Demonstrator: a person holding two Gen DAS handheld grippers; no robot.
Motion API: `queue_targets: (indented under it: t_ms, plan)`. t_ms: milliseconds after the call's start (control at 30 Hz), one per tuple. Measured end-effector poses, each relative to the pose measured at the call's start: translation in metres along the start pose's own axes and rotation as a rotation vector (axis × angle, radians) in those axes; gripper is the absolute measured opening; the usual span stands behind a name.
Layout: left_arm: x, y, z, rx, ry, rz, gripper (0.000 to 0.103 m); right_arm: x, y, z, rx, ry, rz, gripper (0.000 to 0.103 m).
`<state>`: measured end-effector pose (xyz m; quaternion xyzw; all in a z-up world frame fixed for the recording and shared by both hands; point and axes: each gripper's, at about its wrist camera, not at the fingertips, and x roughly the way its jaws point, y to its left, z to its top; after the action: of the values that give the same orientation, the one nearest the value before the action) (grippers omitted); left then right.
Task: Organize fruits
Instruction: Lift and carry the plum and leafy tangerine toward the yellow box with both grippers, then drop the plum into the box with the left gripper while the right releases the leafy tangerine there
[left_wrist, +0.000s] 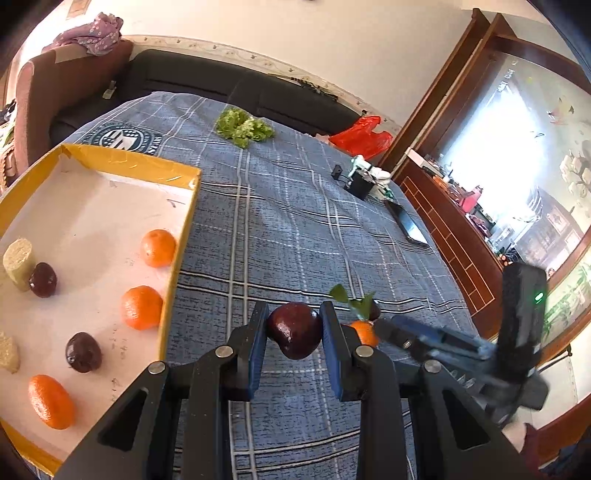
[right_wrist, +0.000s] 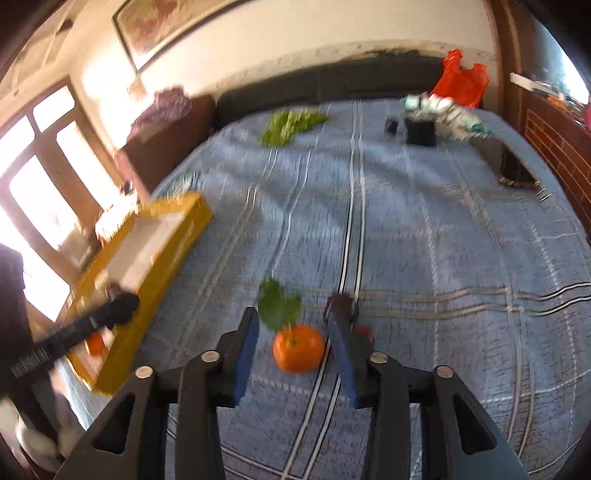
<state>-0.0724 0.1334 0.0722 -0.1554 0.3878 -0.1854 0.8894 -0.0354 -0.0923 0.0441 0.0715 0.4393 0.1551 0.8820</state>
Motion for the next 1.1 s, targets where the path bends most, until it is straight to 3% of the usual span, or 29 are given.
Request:
queue_targets:
  t_ms: [167,300,467,600,833,1100]
  plan:
    - [-0.010,0.006,-0.001,-0.002,-0.023,0.018,0.027,0.022,0.010,-0.011,-0.048,0.029,-0.025,0.051]
    - [-0.015,0.005,-0.002,0.003,-0.032,0.029,0.027,0.030,0.017,-0.015,-0.066,0.025,-0.050,0.040]
    - [-0.029,0.014,0.005,0.002,-0.040,0.030,0.027,0.011,0.027,-0.015,-0.081,-0.021,-0.032,0.040]
    - [-0.056,0.037,0.030,-0.026,-0.081,0.047,0.027,-0.016,0.045,0.006,-0.113,-0.083,0.000,0.040]
    - [-0.081,0.074,0.084,0.017,-0.158,0.275,0.027,-0.019,0.118,0.061,-0.203,-0.128,0.178,0.041]
    - [-0.028,0.144,0.106,-0.035,-0.048,0.453,0.027,0.073,0.207,0.068,-0.334,0.031,0.218,0.041]
